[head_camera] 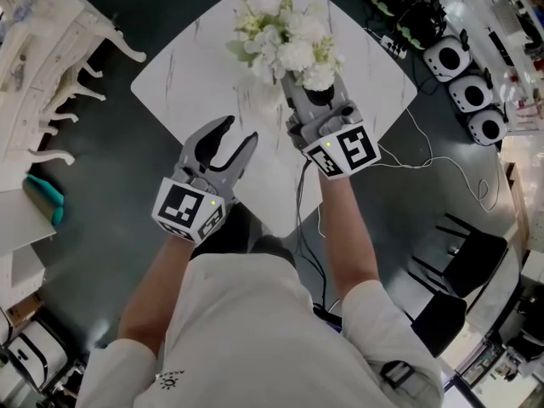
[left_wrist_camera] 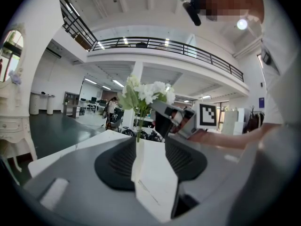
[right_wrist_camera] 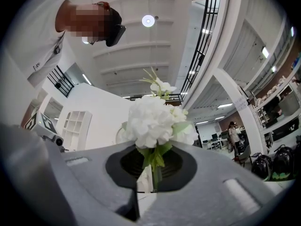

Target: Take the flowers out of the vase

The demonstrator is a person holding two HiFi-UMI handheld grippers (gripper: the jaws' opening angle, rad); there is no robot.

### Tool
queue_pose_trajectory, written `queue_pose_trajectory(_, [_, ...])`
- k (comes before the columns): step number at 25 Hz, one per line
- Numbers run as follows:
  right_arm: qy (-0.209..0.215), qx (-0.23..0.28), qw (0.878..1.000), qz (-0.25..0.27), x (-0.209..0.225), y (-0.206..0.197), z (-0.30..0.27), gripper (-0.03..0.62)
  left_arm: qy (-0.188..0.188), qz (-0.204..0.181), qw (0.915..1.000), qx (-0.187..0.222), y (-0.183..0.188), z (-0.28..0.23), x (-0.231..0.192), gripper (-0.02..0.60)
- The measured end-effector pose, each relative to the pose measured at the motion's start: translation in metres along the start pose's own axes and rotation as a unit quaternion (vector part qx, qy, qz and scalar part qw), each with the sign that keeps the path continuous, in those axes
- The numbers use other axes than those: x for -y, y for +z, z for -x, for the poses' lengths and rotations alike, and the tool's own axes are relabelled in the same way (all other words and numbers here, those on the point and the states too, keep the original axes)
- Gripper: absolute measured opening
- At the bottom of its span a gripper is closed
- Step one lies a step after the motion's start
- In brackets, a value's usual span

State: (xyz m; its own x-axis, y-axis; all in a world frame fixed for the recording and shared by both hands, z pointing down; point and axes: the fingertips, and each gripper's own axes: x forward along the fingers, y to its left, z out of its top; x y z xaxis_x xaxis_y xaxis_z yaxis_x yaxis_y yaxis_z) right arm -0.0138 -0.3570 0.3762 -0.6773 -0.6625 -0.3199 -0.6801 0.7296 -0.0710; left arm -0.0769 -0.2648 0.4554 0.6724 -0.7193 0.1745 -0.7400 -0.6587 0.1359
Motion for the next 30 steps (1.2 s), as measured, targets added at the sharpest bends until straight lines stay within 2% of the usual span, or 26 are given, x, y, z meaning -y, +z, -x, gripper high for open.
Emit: queue_pose_trajectory(30, [0.016,0.029,0.999,0.020,-0.016,0.067,-0.017,0.029,0.001,0.017,0.9994,0.030,0.023,0.005,0.009,0.156])
